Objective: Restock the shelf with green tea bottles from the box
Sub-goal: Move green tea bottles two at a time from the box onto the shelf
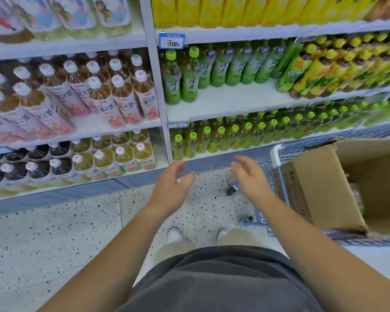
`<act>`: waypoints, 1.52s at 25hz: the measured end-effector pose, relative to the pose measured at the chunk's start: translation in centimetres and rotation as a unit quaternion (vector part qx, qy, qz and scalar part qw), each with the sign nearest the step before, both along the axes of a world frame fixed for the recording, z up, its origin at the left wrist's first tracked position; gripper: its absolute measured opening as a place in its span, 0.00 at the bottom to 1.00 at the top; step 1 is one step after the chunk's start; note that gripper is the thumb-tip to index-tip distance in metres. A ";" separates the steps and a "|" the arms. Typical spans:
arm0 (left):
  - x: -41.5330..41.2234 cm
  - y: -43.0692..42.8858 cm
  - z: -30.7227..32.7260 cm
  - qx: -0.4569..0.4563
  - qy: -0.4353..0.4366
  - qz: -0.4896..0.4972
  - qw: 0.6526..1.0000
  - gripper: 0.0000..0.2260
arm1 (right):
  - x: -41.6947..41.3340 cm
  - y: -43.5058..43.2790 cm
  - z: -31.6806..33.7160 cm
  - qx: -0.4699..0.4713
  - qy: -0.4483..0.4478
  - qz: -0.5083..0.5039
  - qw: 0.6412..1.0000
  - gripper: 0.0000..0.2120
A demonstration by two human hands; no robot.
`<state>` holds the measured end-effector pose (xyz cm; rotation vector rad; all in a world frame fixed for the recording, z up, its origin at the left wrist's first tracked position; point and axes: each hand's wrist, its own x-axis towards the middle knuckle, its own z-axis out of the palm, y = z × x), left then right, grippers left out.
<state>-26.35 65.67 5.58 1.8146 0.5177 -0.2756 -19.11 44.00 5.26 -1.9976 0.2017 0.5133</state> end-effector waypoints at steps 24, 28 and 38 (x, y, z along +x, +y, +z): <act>0.8 -37.5 5.6 -0.003 -0.001 -0.058 0.998 0.20 | -1.6 -39.5 3.4 -0.015 0.030 -0.006 0.999 0.23; 3.4 -42.6 4.9 -0.022 0.028 -0.112 0.993 0.22 | -0.2 -44.1 2.0 -0.009 0.056 -0.065 0.996 0.24; 12.5 -54.3 -1.3 -0.031 0.088 -0.245 0.965 0.25 | 3.9 -54.0 -2.9 -0.052 0.085 -0.169 0.981 0.21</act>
